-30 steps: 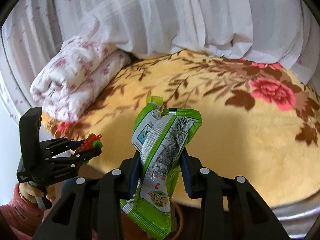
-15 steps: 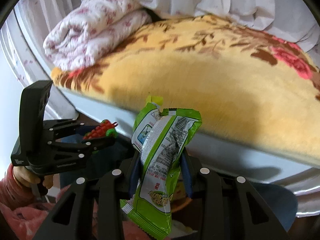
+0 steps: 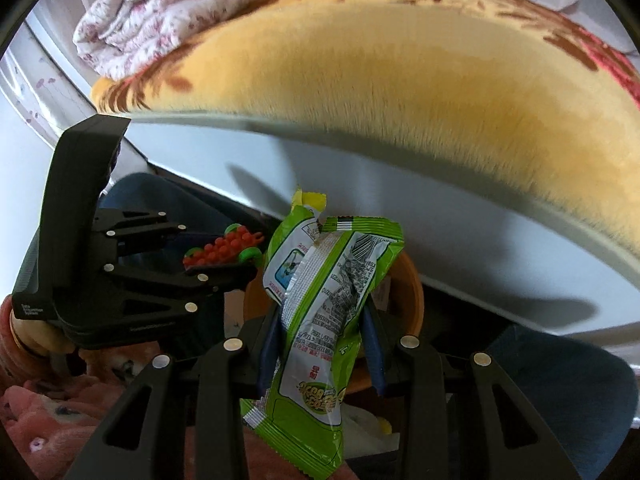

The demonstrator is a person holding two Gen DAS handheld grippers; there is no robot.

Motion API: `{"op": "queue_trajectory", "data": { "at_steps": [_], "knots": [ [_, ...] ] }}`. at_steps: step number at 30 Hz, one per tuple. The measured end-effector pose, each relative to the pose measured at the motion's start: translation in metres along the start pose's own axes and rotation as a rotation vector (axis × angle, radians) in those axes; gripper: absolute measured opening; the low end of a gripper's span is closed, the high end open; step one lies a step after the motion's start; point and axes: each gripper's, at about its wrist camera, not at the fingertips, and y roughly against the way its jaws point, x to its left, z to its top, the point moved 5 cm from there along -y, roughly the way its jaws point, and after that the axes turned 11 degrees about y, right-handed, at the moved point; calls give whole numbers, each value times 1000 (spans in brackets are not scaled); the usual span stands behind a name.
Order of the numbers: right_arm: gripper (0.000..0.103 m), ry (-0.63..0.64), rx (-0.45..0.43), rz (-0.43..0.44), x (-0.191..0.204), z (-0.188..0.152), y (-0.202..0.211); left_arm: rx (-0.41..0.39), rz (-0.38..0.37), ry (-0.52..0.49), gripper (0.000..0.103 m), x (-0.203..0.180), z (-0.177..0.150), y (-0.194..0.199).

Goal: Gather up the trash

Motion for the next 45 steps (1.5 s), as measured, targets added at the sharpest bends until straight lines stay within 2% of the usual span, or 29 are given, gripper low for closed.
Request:
{"op": "queue_trajectory", "data": {
  "at_steps": [10,13,14,15,16,20,23,26,31,35,39,45],
  "knots": [
    [40,-56,97,38,-13,-8,-44,158,-9,56,37,7,-9,-45],
    [55,-84,117,54,-16,-7,-53,192,5,78,39,10,-10,-52],
    [61,-97,120,57,-19,-8,-55,197,12,80,49,10,-10,-53],
    [64,-102,120,56,-19,-8,-55,197,19,82,67,11,-9,-53],
    [66,-111,118,51,-21,-7,-55,189,31,84,74,12,-8,-52],
    [70,-134,97,44,-27,-7,-50,158,47,84,80,12,-3,-43],
    [71,-146,71,30,-33,-4,-41,115,76,74,80,13,-1,-32],
    [76,-151,36,12,-36,-1,-27,56,99,69,80,13,8,-12],
    [77,-122,-68,-48,-42,16,12,-70,119,58,81,9,33,27],
    [77,-90,-230,-131,-43,44,63,-217,147,37,86,4,61,76],
    [81,-75,-431,-256,-52,73,122,-428,204,10,90,-4,93,135],
    [84,-68,-605,-347,-68,103,183,-665,202,11,91,-22,130,203]
  ]
}}
